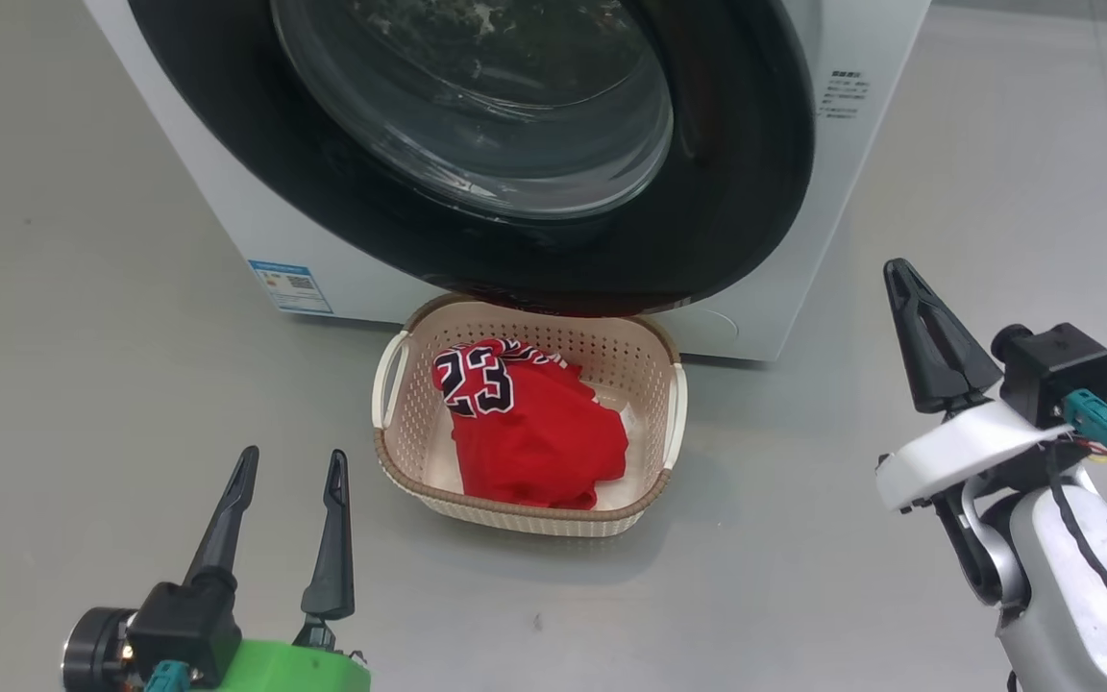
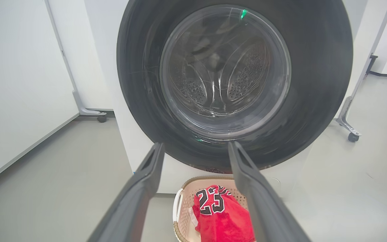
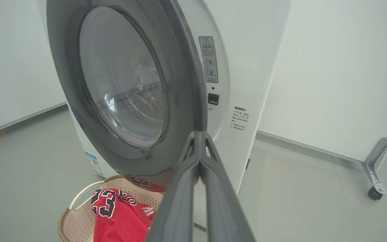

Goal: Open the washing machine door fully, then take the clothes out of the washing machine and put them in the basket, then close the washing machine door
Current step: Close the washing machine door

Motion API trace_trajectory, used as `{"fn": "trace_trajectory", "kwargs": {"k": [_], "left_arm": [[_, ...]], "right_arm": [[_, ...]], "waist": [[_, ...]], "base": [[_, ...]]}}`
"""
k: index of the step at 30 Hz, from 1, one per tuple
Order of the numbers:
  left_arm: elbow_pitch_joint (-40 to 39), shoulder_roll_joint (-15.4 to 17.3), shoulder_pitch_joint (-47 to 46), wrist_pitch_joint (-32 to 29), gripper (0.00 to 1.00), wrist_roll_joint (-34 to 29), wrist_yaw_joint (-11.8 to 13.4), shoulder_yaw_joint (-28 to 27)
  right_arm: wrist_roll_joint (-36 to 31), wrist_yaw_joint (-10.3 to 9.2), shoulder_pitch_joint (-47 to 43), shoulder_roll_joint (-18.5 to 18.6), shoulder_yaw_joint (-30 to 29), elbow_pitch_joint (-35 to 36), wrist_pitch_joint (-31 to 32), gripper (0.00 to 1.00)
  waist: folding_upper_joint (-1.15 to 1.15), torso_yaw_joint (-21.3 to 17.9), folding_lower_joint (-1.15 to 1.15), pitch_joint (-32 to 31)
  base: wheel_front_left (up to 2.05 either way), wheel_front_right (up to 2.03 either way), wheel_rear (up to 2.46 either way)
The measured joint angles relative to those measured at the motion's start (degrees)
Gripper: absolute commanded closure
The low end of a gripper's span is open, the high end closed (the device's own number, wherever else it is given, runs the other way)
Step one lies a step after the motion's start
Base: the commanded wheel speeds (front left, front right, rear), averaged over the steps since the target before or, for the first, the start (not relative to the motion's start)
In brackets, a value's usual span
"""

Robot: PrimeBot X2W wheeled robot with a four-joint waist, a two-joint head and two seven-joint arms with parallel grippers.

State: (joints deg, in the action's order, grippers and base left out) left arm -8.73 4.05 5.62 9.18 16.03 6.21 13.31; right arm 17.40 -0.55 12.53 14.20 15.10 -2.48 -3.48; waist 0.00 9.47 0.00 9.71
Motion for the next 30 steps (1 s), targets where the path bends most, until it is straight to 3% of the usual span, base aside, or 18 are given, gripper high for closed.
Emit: {"fn": "trace_trajectory", "kwargs": {"k": [11, 30], "left_arm": [[1.4, -0.4, -2.7, 1.1, 0.00, 0.0, 0.0, 1.2], [3.0, -1.0, -6.6, 3.0, 0.00, 0.0, 0.0, 2.6]], "right_arm": [[-0.4, 2.90, 9.2, -1.7, 2.8, -6.6, 1.9, 1.00], [0.2, 3.52, 21.3, -2.6, 0.5, -16.7, 2.6, 1.00]], "waist": [[0.00, 4.8, 0.00, 3.0], [0.00, 8.3, 0.00, 8.3]], "base": [[0.00, 0.00, 0.00], [0.00, 0.00, 0.00]]}}
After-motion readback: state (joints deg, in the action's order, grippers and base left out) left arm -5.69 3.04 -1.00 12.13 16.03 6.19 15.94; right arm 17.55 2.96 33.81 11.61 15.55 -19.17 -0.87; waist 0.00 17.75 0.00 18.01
